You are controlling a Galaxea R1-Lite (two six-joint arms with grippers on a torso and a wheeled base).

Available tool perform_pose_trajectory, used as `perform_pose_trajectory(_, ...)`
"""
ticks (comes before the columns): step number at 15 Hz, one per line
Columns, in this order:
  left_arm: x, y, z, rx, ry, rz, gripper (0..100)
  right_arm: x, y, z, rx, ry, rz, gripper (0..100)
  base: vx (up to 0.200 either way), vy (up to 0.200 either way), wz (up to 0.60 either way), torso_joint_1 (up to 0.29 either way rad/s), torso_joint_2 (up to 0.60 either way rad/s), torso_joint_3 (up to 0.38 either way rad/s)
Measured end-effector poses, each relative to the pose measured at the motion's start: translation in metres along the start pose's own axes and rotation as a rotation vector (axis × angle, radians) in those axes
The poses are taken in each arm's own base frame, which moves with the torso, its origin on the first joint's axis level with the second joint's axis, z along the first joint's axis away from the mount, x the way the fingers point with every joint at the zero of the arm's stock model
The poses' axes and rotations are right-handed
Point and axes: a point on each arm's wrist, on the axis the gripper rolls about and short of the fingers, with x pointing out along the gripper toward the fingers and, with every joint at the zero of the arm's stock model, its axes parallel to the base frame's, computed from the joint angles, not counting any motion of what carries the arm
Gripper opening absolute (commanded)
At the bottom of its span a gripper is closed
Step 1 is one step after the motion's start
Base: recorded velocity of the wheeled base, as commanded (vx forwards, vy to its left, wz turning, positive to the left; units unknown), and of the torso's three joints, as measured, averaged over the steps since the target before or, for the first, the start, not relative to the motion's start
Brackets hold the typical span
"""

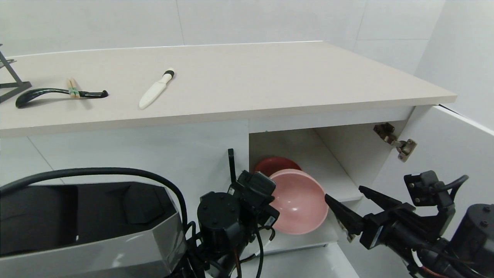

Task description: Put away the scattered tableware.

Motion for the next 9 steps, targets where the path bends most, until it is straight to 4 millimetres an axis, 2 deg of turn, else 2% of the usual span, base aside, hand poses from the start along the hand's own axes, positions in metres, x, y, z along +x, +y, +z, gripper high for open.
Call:
perform_pose_trajectory(4,0.016,-0.008,0.015,-0.036,-0.057,0.076,0,0.003,-0.002,-0.002,0.002,0.008,-0.015,100,0.0,0.0,0.0,0.0,0.0,0.0)
perform_pose_trajectory(9,0.022,-0.02,0.023,-0.063,-0.098,0.065,0,0.023,-0.02,-0.003,0.027,0.011,-0.11,100,0.0,0.0,0.0,0.0,0.0,0.0)
